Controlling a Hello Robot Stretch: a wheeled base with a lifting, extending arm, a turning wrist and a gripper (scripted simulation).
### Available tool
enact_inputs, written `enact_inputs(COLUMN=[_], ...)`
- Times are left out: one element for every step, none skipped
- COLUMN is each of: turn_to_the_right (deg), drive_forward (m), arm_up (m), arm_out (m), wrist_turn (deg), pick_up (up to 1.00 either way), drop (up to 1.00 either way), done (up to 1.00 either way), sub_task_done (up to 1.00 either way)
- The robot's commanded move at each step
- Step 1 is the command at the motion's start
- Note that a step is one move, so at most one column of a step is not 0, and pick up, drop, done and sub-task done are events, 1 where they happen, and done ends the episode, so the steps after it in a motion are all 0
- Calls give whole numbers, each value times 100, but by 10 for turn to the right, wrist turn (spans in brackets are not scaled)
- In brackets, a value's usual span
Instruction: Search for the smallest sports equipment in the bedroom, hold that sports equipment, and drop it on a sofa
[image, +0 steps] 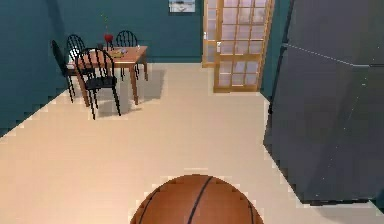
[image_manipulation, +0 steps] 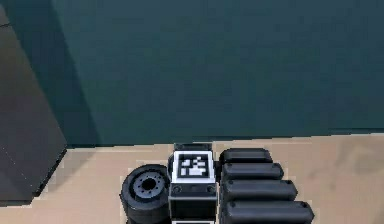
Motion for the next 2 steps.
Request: enact_inputs(turn_to_the_right=[0,0], drive_forward=[100,100], arm_up=[0,0], arm_out=[0,0], wrist_turn=[0,0], pick_up=[0,0], drop=[0,0], done=[0,0], sub_task_done=[0,0])
